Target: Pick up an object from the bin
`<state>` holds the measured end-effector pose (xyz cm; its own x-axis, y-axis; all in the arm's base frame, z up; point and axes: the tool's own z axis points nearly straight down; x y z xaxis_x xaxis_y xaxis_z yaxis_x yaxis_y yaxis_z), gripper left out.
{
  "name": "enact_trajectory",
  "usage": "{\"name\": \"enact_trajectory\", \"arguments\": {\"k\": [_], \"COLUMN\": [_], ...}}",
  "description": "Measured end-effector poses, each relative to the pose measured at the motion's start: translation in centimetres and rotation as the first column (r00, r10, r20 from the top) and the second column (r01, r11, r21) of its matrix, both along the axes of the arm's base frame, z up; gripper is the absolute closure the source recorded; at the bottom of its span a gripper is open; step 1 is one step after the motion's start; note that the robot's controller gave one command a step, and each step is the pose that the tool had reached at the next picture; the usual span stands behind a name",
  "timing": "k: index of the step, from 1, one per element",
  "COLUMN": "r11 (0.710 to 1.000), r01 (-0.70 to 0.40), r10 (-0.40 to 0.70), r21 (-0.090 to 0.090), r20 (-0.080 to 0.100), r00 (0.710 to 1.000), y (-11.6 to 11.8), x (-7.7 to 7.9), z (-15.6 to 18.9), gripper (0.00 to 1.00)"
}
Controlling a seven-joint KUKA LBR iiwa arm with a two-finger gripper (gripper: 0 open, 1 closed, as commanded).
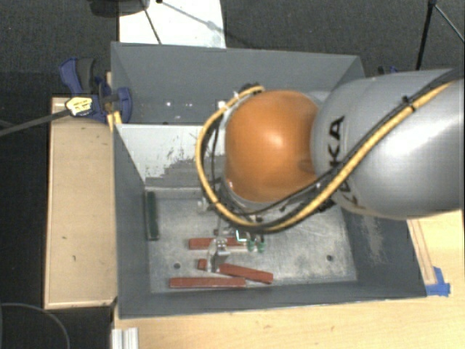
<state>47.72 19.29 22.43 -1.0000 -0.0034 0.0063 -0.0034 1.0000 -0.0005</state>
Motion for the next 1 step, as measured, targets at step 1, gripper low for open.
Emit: {"name": "enact_trajectory", "arguments": {"k": [1], "r11": [1.000], "r01": [0.005], "r10": [-0.005], "r21": [0.002], "r20": [0.008], "r00": [1.000], "y": [-0.11], "x": [0.20], "z": [0.41], "gripper": [0.00]}}
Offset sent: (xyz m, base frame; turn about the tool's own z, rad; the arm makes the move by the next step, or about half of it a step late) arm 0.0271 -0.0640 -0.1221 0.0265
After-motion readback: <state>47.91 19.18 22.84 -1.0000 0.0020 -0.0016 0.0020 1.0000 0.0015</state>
